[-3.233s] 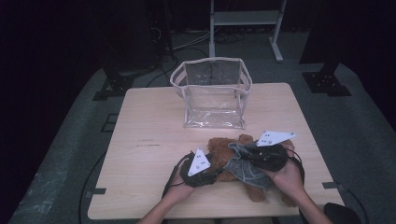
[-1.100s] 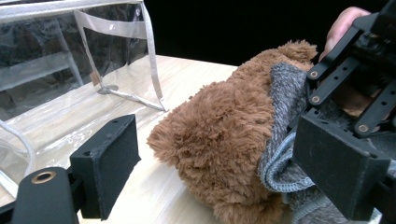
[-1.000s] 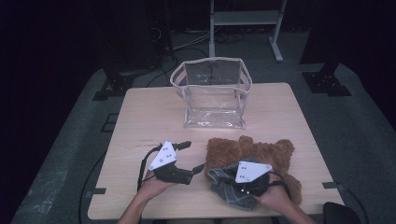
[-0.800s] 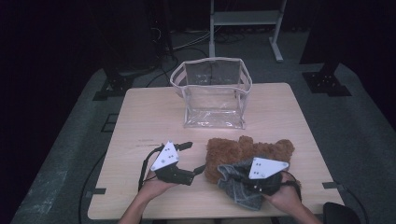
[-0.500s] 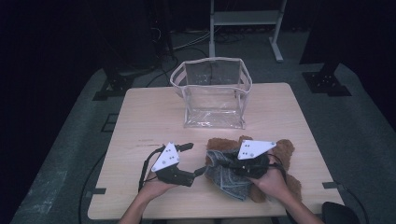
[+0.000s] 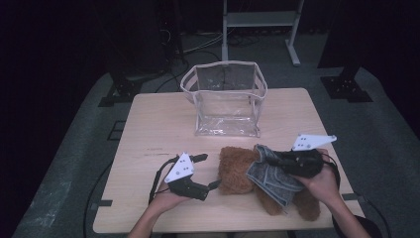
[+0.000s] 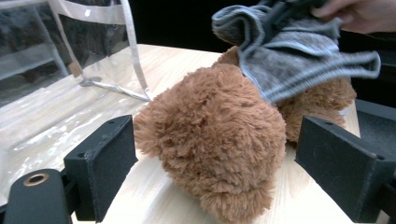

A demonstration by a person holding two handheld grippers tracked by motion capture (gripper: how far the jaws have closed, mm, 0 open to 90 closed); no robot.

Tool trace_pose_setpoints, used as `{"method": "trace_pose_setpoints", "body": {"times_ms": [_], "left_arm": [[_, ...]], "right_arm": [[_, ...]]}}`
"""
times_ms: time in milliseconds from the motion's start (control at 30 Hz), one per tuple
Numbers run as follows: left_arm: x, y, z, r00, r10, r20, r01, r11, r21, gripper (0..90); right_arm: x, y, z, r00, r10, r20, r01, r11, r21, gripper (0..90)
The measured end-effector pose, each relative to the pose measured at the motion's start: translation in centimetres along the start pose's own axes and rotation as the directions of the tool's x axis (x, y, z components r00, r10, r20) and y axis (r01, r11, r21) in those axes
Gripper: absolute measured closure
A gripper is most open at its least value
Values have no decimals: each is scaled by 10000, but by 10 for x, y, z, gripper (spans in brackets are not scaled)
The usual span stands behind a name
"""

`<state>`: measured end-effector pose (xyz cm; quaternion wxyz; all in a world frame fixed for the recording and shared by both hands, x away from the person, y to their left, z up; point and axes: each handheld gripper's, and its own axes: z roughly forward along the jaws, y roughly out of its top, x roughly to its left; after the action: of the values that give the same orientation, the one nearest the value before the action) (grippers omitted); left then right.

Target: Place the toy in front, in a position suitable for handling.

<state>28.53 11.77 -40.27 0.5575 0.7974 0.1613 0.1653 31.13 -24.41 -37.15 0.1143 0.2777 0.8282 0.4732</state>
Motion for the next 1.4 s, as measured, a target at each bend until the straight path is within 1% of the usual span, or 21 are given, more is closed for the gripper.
{"method": "trace_pose_setpoints", "body": {"times_ms": [100, 200, 267, 300, 333, 367, 467, 533, 633, 700, 767, 800, 833, 933, 967, 1000, 1033, 1100, 1167, 1267, 1400], "left_arm": [[-1, 2, 8, 9999, 34, 128, -35, 10000, 54, 100], [-1, 1, 22, 9994, 126, 321, -131, 9998, 162, 91], [-1, 1, 27, 9991, 192, 386, -202, 9995, 252, 87], [-2, -1, 38, 9984, 215, 527, -239, 9988, 435, 87], [-2, -1, 38, 9984, 215, 527, -239, 9988, 435, 87], [-2, -2, 49, 9979, 320, 563, -354, 9975, 613, 86], [-1, -5, 63, 9971, 358, 670, -426, 9938, 1031, 110], [-1, -8, 67, 9980, 253, 583, -315, 9935, 1090, 172], [-1, -9, 66, 9975, 359, 611, -435, 9910, 1268, 290], [-1, -9, 64, 9967, 467, 657, -555, 9887, 1396, 326], [-3, -9, 62, 9960, 544, 702, -644, 9866, 1496, 327], [-3, -9, 62, 9960, 544, 702, -644, 9866, 1496, 322], [-4, -8, 59, 9961, 492, 728, -593, 9878, 1442, 295], [-4, -4, 57, 9962, 338, 806, -448, 9893, 1389, 165], [-5, 2, 55, 9948, 46, 1019, -168, 9927, 1197, 119], [-5, 2, 55, 9948, 46, 1019, -168, 9927, 1197, 99], [-8, 6, 57, 9952, 199, 954, -315, 9921, 1213, 106], [-10, 5, 59, 9946, 513, 905, -651, 9854, 1572, 203], [-11, 1, 58, 9949, 542, 846, -673, 9848, 1603, 273], [-12, -2, 56, 9954, 542, 795, -663, 9851, 1589, 332], [-16, -4, 50, 9947, 672, 777, -791, 9836, 1620, 332]], "right_arm": [[-5, -2, 11, 9994, 301, -180, -292, 9986, 444, 744], [1, -3, 23, 9983, 281, -516, -243, 9969, 745, 752], [7, -4, 26, 9964, 280, -800, -218, 9967, 777, 755], [10, -5, 27, 9946, 273, -1003, -193, 9967, 794, 756], [10, -5, 27, 9946, 273, -1003, -193, 9967, 794, 756], [17, -6, 27, 9900, 199, -1397, -88, 9968, 795, 760], [19, -3, 21, 9940, -21, -1095, 94, 9978, 657, 763], [11, -1, 13, 9967, 137, -802, -97, 9987, 502, 764], [-7, 1, 0, 9977, 562, -373, -552, 9981, 277, 764], [-19, 3, -6, 9959, 891, -133, -890, 9960, 105, 764], [-30, 4, -9, 9927, 1201, -76, -1201, 9928, 26, 764], [-30, 4, -9, 9927, 1201, -76, -1201, 9928, 26, 764], [-34, 1, -3, 9891, 1445, -271, -1437, 9892, 299, 764], [-24, -5, 13, 9868, 1353, -893, -1288, 9889, 745, 763], [-17, -6, 17, 9876, 1234, -975, -1155, 9899, 825, 764], [-17, -6, 17, 9876, 1234, -975, -1155, 9899, 825, 764], [-4, -6, 24, 9885, 885, -1223, -780, 9930, 883, 764], [10, -4, 27, 9882, 464, -1459, -330, 9951, 928, 764], [18, -3, 27, 9909, 61, -1343, 72, 9951, 984, 765], [14, -1, 16, 9916, 153, -1286, -52, 9969, 791, 771], [-1, 7, -13, 9968, 379, -709, -351, 9986, 408, 770]]}}
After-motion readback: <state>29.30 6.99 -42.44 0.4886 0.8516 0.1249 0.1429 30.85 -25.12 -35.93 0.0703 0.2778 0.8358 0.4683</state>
